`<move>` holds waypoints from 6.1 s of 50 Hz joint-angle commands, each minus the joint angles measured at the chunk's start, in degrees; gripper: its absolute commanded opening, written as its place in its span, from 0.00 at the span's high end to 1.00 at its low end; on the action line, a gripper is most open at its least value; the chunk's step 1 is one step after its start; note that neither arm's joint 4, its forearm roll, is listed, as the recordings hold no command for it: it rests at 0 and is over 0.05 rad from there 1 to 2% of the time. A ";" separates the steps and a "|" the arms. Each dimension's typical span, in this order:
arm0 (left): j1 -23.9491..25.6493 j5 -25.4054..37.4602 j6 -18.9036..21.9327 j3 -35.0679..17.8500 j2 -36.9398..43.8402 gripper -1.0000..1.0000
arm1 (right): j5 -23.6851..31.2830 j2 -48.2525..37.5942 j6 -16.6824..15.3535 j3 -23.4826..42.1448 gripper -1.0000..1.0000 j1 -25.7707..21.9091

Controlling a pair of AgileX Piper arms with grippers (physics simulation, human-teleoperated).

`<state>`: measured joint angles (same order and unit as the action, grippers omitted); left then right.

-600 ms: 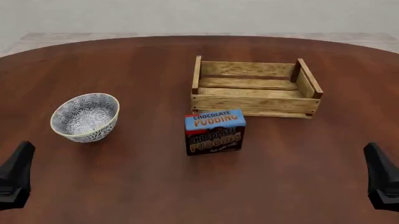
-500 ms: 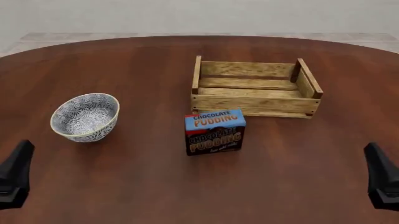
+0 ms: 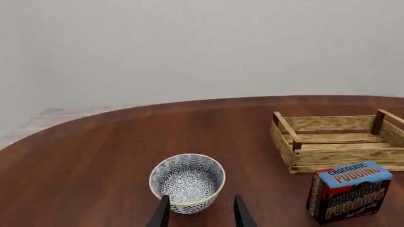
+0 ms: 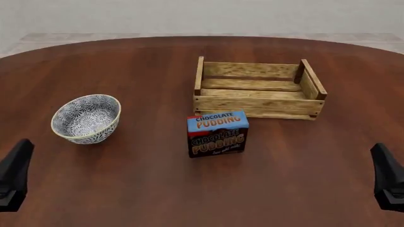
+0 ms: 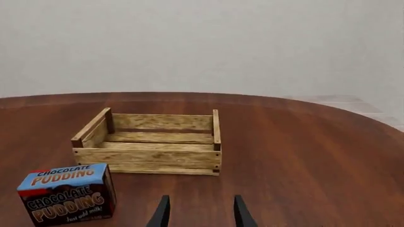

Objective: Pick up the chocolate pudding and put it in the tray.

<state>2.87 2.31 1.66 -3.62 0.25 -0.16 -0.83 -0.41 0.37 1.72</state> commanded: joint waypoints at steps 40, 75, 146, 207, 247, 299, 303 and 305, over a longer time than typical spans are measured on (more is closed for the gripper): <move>19.75 -16.99 13.87 -20.12 54.67 0.00 | -2.57 -2.87 1.08 -0.30 0.00 -0.03; 29.37 -8.32 14.88 -33.71 69.11 0.00 | -3.40 -3.85 0.31 -0.23 0.00 -0.10; 38.83 4.01 27.83 -44.32 79.21 0.00 | -5.90 -6.57 -1.24 -0.33 0.00 0.01; 34.46 -0.39 45.52 -39.03 80.25 0.00 | -7.02 -8.09 -1.66 -0.18 0.00 0.04; 35.36 -1.74 49.14 -41.77 84.58 0.00 | -5.68 -6.53 -1.92 -0.16 0.00 0.04; 38.21 -1.83 47.07 -47.31 90.37 0.00 | -6.33 -6.87 -2.52 -0.36 0.00 0.20; 38.55 -2.31 46.78 -47.28 90.79 0.00 | -6.44 -6.98 -2.69 -0.36 0.00 0.19; 38.71 -2.54 46.77 -47.15 90.95 0.00 | -6.49 -7.07 -2.70 -0.36 0.00 0.22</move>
<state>40.81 0.64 48.91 -50.82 90.38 -6.58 -7.80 -2.97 0.01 1.90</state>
